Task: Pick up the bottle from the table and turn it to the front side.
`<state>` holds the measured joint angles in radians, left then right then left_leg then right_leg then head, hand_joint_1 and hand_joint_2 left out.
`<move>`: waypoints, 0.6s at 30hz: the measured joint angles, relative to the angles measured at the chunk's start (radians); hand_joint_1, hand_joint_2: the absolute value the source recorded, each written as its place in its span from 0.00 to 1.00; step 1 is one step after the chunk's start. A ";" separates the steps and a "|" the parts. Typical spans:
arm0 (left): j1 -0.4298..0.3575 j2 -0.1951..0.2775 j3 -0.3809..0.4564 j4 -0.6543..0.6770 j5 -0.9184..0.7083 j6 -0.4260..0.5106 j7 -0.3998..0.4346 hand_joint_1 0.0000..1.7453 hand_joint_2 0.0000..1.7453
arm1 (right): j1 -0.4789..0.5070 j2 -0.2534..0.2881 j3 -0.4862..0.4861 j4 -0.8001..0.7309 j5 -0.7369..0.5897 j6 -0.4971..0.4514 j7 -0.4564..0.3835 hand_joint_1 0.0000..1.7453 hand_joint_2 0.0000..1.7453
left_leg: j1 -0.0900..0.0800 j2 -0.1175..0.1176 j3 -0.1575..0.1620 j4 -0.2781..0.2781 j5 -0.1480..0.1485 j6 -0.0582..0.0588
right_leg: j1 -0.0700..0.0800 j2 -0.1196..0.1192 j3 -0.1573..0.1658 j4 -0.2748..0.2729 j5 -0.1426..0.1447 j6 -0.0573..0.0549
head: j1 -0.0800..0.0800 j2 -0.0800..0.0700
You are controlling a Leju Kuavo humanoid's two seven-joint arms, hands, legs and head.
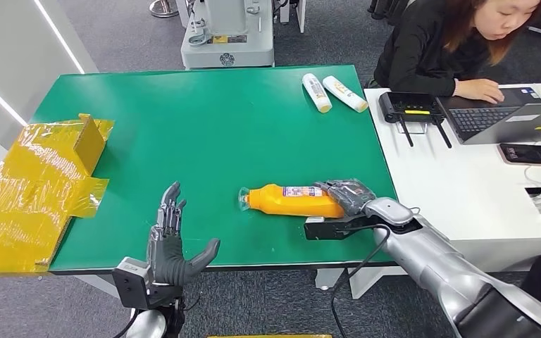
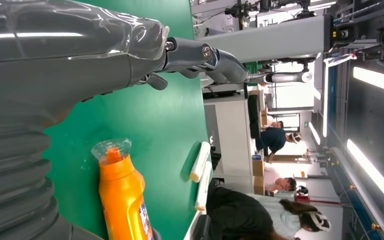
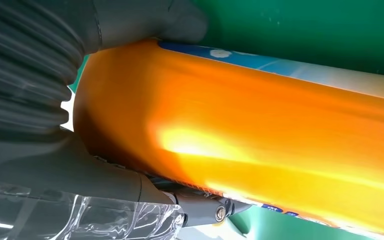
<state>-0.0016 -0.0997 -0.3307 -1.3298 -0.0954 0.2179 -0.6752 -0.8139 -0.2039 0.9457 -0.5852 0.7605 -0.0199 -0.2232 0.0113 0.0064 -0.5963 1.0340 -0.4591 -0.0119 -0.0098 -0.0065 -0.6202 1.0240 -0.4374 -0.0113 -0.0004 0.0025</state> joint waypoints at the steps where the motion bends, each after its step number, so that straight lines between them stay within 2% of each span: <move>1: 0.000 0.000 0.000 0.000 0.003 -0.004 0.000 0.00 1.00 | 0.007 -0.003 -0.001 -0.007 -0.012 -0.018 -0.006 1.00 1.00 | 0.000 0.000 0.000 0.000 0.000 0.000 | 0.000 0.000 0.000 0.000 0.000 0.000 | 0.000 0.000; 5: 0.009 -0.002 0.007 0.000 0.020 -0.026 0.002 0.00 1.00 | 0.090 -0.014 -0.042 -0.083 -0.149 -0.136 -0.075 1.00 1.00 | 0.000 0.000 0.000 0.000 0.000 0.000 | 0.000 -0.001 0.000 0.000 0.000 0.000 | 0.000 0.000; 8: 0.014 -0.003 0.011 0.000 0.029 -0.033 0.002 0.00 1.00 | 0.199 -0.019 -0.117 -0.207 -0.286 -0.235 -0.161 1.00 1.00 | 0.000 0.000 -0.001 0.000 -0.001 0.000 | 0.000 0.000 0.000 0.000 0.000 0.000 | 0.000 0.000; 11: 0.012 -0.003 0.014 0.000 0.040 -0.033 0.002 0.00 1.00 | 0.305 -0.010 -0.181 -0.347 -0.367 -0.318 -0.220 1.00 1.00 | 0.001 -0.001 -0.001 -0.001 -0.001 0.000 | 0.000 -0.001 0.000 0.000 -0.002 -0.001 | 0.000 0.000; 14: 0.001 -0.002 0.014 0.003 0.059 -0.032 0.002 0.00 1.00 | 0.406 0.013 -0.225 -0.484 -0.400 -0.385 -0.253 1.00 1.00 | 0.001 -0.002 -0.001 -0.002 -0.001 0.000 | 0.001 -0.002 0.000 0.000 -0.003 -0.001 | 0.000 0.000; 18: -0.023 0.001 0.014 0.015 0.096 -0.047 0.005 0.00 1.00 | 0.493 0.033 -0.253 -0.611 -0.385 -0.430 -0.256 1.00 1.00 | 0.001 -0.001 0.000 -0.003 -0.001 -0.001 | 0.001 -0.002 0.000 0.000 -0.003 -0.001 | 0.000 0.000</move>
<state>-0.0248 -0.0985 -0.3166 -1.3151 0.0006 0.1707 -0.6703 -0.3206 -0.1709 0.6925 -1.1963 0.3758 -0.4499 -0.4789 0.0119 0.0053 -0.5967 1.0314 -0.4600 -0.0125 -0.0093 -0.0084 -0.6206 1.0241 -0.4403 -0.0126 -0.0005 0.0026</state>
